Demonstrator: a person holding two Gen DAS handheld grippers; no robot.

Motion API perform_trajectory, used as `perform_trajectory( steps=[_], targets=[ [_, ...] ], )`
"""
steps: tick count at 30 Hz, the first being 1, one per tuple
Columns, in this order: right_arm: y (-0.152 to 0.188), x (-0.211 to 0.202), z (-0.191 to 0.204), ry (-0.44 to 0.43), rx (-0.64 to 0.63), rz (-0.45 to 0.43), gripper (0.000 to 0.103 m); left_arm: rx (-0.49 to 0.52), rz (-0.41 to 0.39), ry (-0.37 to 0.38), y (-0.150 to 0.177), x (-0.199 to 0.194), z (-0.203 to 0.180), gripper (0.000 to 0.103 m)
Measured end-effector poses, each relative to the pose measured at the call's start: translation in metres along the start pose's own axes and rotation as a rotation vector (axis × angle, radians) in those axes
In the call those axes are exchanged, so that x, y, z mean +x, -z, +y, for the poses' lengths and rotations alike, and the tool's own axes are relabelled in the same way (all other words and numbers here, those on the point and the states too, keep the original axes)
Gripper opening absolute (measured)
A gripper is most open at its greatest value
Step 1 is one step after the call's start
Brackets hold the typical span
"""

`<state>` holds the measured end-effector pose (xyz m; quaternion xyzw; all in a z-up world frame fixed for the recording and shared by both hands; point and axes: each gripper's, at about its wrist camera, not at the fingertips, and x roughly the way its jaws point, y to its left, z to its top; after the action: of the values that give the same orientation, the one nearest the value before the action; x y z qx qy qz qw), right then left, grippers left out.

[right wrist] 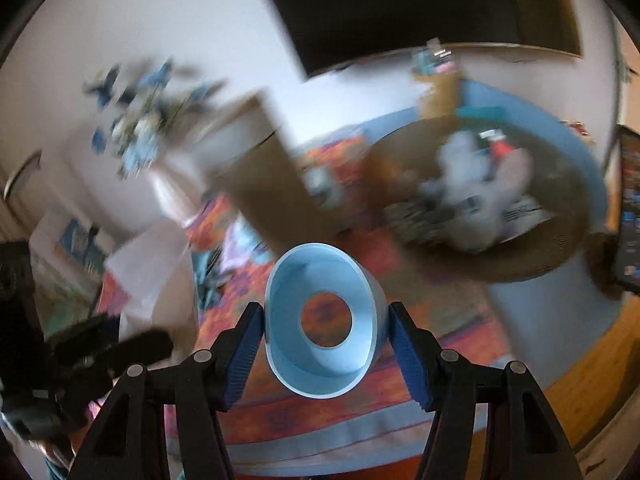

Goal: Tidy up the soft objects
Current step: 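Carry the white bag and blue ring with both tools to the round tray, then open both tools to release the bag and ring into the tray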

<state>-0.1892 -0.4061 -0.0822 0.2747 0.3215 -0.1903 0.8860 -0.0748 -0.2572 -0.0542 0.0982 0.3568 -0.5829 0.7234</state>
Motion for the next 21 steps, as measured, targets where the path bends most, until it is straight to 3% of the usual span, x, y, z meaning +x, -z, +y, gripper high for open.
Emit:
perform_trajectory(
  steps=[5,10,17,19,21],
  targets=[
    [-0.031,-0.026,-0.038,0.104,0.041,-0.100,0.062,0.068,-0.037,-0.057,-0.033,0.033,-0.042,0.038],
    [-0.075,-0.038,-0.079,0.229,0.124,-0.194,0.062,0.039,-0.078,-0.160,-0.075,0.081,-0.062,0.038],
    [-0.111,-0.015,-0.126,0.295,0.255,-0.166,0.064,-0.055,-0.062,-0.254,-0.113,0.145,-0.053,0.038],
    [-0.116,-0.006,-0.132,0.319,0.265,-0.147,0.067,-0.053,-0.054,-0.291,-0.116,0.156,-0.052,0.041],
    [-0.121,0.002,-0.137,0.358,0.263,-0.114,0.068,-0.060,-0.046,-0.308,-0.117,0.164,-0.052,0.068]
  ],
)
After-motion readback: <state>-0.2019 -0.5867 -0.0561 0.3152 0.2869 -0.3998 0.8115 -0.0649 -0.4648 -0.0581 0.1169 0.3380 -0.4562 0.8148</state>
